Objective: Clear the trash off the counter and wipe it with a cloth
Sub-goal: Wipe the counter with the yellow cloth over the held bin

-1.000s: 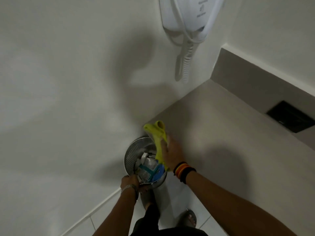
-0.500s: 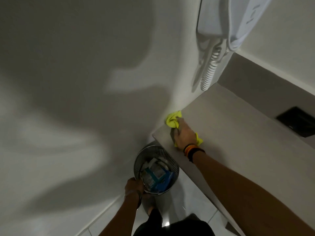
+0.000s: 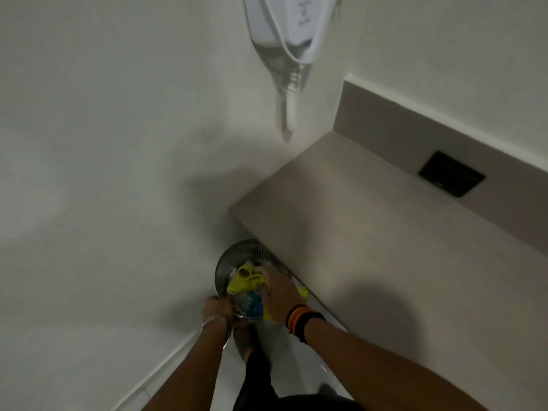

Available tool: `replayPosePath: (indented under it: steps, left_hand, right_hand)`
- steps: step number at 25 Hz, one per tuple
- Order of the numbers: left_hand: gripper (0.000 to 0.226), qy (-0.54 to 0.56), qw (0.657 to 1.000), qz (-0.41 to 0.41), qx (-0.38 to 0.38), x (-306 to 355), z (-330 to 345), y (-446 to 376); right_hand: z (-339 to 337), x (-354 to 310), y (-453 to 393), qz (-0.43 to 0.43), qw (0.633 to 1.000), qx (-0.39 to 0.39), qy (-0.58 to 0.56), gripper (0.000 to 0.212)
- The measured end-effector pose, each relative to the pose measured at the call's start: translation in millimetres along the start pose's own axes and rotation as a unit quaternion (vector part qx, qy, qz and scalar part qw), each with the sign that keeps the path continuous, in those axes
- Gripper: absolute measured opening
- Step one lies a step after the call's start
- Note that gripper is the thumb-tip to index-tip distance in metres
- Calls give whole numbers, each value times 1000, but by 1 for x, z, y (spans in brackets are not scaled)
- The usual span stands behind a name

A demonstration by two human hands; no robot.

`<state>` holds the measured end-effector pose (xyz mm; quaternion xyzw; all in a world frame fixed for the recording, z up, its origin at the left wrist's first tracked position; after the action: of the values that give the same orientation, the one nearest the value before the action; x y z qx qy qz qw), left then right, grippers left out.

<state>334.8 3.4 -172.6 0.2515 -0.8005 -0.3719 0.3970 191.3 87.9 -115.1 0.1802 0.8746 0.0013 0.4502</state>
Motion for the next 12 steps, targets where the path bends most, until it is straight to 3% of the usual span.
replayPosePath:
  steps: [3,7,12]
  left_hand:
    - [13,24,1000,14,-7,-28,15,35]
    - [22,94,994,-50,-17,-89,31,59]
    - [14,38,995,-89,-28,-165,50,56]
  right_hand:
    - [-10,10,36,-3,999,34,-42,36]
    - [-12,32,104,53,993,41,-95,29]
    - [11,69,185,202,963,69,-164,21]
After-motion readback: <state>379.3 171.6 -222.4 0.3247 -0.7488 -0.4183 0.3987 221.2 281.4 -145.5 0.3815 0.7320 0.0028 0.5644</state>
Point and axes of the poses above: each hand's wrist, its own y-axis away from the middle knuckle, its own z-axis out of the palm, x = y × z, the point moved 3 cm from there along -y, towards the middle knuckle, and after that the axes turned 4 degrees about -z, right-handed, at the moved point
